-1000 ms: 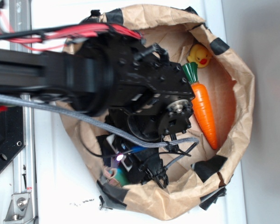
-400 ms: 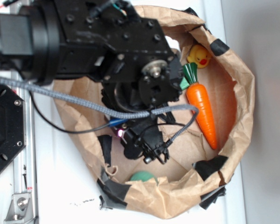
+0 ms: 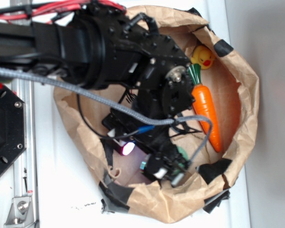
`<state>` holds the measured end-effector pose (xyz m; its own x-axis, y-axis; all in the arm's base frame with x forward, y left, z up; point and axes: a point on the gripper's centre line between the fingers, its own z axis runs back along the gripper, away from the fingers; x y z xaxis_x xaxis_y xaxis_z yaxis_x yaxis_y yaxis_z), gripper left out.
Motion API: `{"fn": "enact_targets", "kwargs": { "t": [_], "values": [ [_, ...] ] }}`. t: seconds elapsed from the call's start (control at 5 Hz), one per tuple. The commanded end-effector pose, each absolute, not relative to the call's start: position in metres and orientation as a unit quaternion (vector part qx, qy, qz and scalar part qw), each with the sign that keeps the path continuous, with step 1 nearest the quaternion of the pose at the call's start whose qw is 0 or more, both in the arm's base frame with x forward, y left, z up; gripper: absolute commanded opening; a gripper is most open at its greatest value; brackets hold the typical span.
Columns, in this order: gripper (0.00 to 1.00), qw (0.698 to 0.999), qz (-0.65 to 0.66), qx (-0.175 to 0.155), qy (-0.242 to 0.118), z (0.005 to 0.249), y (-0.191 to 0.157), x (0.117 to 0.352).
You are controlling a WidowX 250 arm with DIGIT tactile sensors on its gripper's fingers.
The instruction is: Grab the green ball.
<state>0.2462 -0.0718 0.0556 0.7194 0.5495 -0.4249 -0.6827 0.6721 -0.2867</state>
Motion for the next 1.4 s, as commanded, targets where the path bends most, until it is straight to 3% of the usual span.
{"fn": "enact_targets", "kwargs": {
  "t": [0.0, 0.4, 0.6, 0.8, 1.0, 1.2],
  "values": [
    [1.00, 0.928, 0.290, -0.229, 0.037, 0.073, -0.077, 0.260],
    [1.00, 0.961, 0.211, -0.176, -0.023, 0.077, -0.076, 0.262],
    [1.00, 0.966, 0.187, -0.176, -0.045, 0.073, -0.079, 0.266],
    [1.00, 0.975, 0.142, -0.147, -0.090, 0.081, -0.086, 0.270],
    [1.00, 0.976, 0.137, -0.130, -0.107, 0.075, -0.080, 0.277],
    [0.39, 0.979, 0.129, -0.120, -0.107, 0.059, -0.080, 0.285]
  ]
}}
